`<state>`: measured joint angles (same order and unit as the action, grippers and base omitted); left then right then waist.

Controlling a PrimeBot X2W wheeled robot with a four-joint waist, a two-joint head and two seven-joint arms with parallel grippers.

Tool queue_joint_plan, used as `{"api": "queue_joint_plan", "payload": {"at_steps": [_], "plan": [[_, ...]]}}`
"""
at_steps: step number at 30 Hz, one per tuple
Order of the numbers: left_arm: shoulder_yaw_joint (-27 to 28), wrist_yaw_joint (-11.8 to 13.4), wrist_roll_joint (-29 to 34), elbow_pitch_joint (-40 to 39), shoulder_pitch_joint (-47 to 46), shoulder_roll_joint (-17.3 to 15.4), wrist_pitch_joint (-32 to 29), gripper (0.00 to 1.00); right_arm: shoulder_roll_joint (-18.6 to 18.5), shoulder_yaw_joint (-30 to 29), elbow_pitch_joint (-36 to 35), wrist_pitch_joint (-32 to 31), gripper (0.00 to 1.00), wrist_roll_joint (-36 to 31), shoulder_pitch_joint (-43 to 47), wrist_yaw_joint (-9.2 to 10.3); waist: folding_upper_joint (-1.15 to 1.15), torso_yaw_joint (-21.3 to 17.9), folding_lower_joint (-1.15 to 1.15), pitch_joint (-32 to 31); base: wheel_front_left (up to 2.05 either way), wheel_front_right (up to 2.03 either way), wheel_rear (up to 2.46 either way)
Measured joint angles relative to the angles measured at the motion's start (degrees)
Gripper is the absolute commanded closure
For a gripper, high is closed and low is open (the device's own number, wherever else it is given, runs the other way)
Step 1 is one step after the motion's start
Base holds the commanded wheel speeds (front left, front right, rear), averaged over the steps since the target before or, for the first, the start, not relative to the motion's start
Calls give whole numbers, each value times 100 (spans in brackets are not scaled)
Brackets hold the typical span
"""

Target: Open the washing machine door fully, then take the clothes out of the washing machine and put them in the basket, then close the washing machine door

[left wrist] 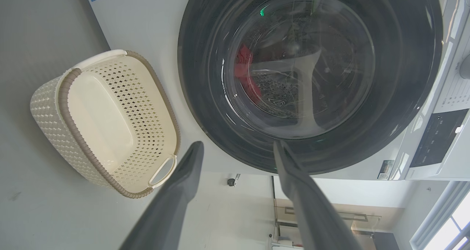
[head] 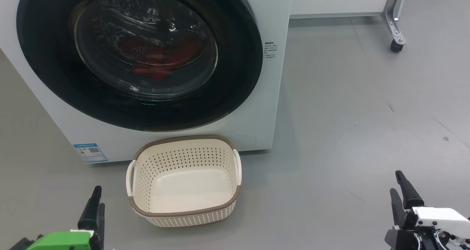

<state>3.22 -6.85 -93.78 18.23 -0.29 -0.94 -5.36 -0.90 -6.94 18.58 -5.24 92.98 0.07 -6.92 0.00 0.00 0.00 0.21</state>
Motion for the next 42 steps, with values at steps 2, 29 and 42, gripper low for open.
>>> {"api": "queue_joint_plan", "payload": {"at_steps": [2,29,42], "plan": [[-21,0,1,-22,-1,0,31,0,-1,7,-18,4,0,-52,-2,0,0,1,0,2,0,0,0],[-472,0,820,-259,-69,-197,581,0,-279,380,-169,426,0,-1023,-75,0,0,-1,0,2,0,0,0],[-861,65,2263,-215,-147,-552,883,0,-608,767,-158,808,0,-2184,-140,11,0,-17,0,-29,0,0,0]]}}
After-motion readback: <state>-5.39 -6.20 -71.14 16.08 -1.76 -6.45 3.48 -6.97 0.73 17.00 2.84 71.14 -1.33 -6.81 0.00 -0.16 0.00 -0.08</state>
